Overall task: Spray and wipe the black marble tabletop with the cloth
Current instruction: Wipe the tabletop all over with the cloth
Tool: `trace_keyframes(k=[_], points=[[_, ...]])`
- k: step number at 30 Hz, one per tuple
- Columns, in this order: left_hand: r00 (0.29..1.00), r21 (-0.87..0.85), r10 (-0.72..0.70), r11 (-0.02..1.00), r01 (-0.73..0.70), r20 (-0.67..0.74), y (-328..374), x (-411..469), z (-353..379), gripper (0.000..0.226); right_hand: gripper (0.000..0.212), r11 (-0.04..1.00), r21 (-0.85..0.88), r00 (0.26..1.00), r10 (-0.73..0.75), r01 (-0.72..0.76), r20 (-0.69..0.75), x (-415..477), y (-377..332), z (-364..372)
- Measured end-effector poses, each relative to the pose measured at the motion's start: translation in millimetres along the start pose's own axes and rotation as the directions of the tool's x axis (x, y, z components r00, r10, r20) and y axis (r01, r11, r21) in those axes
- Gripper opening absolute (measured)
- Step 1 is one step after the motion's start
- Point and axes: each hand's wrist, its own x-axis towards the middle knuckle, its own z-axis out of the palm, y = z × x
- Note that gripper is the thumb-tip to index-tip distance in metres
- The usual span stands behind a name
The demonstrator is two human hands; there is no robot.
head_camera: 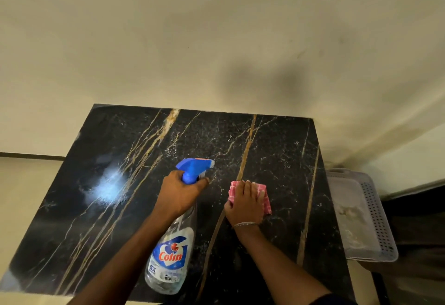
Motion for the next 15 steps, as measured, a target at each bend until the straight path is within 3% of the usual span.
trace_keyframes(k=[5, 8, 10, 12, 13, 14, 15], points=[[0.999, -0.031, 0.014, 0.999, -0.013, 0.043, -4, 5, -10, 0.020, 0.044, 0.998, -0.023, 0.997, -0.061, 0.062, 0.039, 14, 3, -12], [0.997, -0.042, 0.033, 0.999, -0.030, 0.065, -3, 10, -13, 0.017, 0.027, 0.951, 0.310, 1.000, -0.015, 0.016, -0.005, 14, 13, -32], [0.995, -0.043, 0.060, 0.997, -0.057, 0.084, -1, 12, -14, 0.016, 0.021, 0.801, 0.596, 0.997, 0.075, -0.055, -0.010, 7, 17, -53], [0.991, -0.045, 0.084, 0.996, -0.079, 0.105, 0, 14, -14, 0.015, 0.019, 0.531, 0.828, 0.977, 0.197, -0.182, 0.088, -1, 21, -73], [0.989, -0.046, 0.094, 0.995, -0.089, 0.115, 0, 15, -15, 0.014, 0.021, 0.294, 0.918, 0.940, 0.288, -0.267, 0.181, -2, 24, -80], [0.987, -0.045, 0.105, 0.994, -0.100, 0.123, 1, 16, -15, 0.013, 0.021, -0.012, 0.944, 0.884, 0.348, -0.329, 0.313, -5, 27, -87], [0.985, -0.042, 0.118, 0.993, -0.113, 0.129, 1, 17, -15, 0.013, 0.023, -0.320, 0.879, 0.821, 0.344, -0.353, 0.455, -8, 32, -90]])
